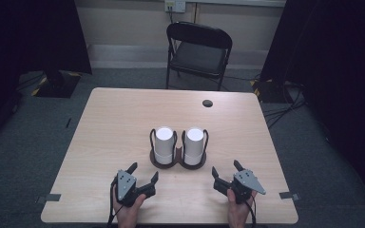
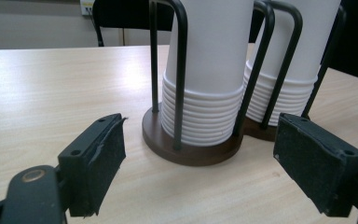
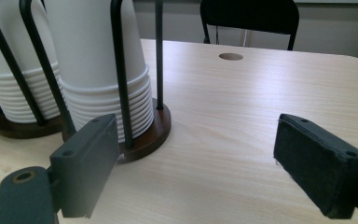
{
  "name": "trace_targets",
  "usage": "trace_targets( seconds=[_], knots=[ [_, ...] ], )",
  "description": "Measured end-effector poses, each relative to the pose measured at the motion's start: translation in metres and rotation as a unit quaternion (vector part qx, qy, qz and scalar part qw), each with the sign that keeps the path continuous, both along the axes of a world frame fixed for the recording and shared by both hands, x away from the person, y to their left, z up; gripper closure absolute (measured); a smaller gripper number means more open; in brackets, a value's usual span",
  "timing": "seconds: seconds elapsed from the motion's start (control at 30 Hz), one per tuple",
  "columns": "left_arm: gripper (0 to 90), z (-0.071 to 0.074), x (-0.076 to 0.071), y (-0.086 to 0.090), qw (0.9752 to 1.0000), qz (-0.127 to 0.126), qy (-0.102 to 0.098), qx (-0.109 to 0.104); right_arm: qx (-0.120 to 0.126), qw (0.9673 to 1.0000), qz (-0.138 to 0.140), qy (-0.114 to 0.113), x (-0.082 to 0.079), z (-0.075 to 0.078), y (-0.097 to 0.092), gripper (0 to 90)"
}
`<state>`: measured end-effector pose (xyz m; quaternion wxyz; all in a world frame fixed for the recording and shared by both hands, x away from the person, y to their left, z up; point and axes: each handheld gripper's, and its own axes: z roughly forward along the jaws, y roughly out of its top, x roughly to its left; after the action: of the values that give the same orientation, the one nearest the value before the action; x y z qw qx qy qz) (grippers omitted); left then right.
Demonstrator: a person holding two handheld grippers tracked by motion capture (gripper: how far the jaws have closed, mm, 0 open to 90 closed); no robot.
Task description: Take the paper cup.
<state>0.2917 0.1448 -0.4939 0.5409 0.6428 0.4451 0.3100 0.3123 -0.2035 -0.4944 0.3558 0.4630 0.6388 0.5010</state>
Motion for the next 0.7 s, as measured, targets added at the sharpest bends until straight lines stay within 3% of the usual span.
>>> trace_targets(
  seconds=[0.17,0.3,0.47,0.6,0.7],
  knots=[
    [16.4,0.003,0.005,0.005,1.0000,-0.001,0.004,-0.001,-0.001,0.9999,0.012,0.007,0.000,0.000,0.000,13.5],
    [15.9,0.009,0.007,0.008,0.9999,-0.006,0.005,-0.015,0.001,0.9999,0.009,0.007,0.000,0.000,0.000,13.5],
    [15.9,0.018,0.007,0.009,0.9990,-0.030,0.014,-0.029,0.005,1.0000,0.007,0.003,-0.001,0.000,-0.001,13.7],
    [17.3,0.022,0.005,0.007,0.9990,-0.041,0.011,-0.017,-0.008,0.9998,0.013,0.010,0.000,0.000,0.002,13.6],
    [19.4,0.024,0.006,0.004,0.9981,-0.059,0.003,-0.017,-0.003,0.9999,0.011,0.007,0.000,0.000,0.001,13.7]
  ],
)
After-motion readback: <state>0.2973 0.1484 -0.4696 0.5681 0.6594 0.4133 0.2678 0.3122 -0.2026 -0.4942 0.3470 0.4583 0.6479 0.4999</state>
